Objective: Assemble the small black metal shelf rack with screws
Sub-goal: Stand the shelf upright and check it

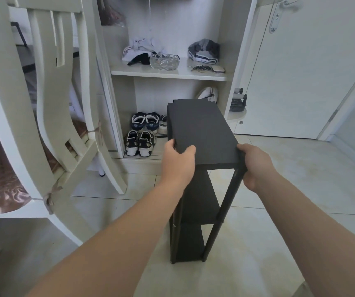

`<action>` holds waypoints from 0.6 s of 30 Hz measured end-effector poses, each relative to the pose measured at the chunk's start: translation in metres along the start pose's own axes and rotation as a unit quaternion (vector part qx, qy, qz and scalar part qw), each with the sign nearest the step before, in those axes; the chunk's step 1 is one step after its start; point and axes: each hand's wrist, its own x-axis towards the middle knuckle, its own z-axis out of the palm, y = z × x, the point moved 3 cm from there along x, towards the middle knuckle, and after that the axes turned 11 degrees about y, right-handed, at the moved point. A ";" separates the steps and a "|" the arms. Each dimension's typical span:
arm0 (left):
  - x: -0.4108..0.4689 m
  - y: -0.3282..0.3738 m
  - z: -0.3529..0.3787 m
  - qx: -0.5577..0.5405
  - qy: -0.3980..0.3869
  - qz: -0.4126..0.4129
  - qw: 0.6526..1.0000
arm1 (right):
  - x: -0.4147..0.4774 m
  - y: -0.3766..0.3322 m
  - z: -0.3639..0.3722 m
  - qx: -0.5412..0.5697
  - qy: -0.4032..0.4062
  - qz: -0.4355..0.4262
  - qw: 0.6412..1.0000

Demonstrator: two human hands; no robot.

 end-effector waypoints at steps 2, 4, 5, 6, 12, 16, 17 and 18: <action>0.005 0.001 -0.002 0.021 -0.005 0.012 1.000 | -0.001 0.001 0.000 0.000 -0.001 -0.003 1.000; 0.017 0.007 -0.008 0.042 -0.017 0.019 0.999 | -0.006 0.006 0.000 -0.008 -0.013 0.001 1.000; 0.024 0.010 -0.014 0.052 -0.020 0.018 0.998 | -0.008 0.008 0.000 -0.016 -0.034 0.013 0.999; 0.032 0.013 -0.020 0.057 -0.013 0.016 0.998 | -0.011 0.010 0.001 -0.030 -0.072 0.032 0.996; 0.027 0.000 -0.024 0.021 0.137 -0.048 0.989 | -0.015 0.003 -0.002 -0.080 -0.168 0.047 0.981; 0.012 -0.009 -0.004 0.005 0.064 -0.035 0.997 | -0.002 -0.001 0.002 -0.007 -0.090 0.001 0.996; 0.015 -0.008 -0.005 0.011 0.046 -0.030 0.998 | -0.002 0.001 0.004 0.004 -0.083 0.006 0.997; 0.019 -0.007 -0.007 0.022 0.027 -0.025 0.999 | -0.003 0.003 0.005 0.014 -0.082 0.016 0.996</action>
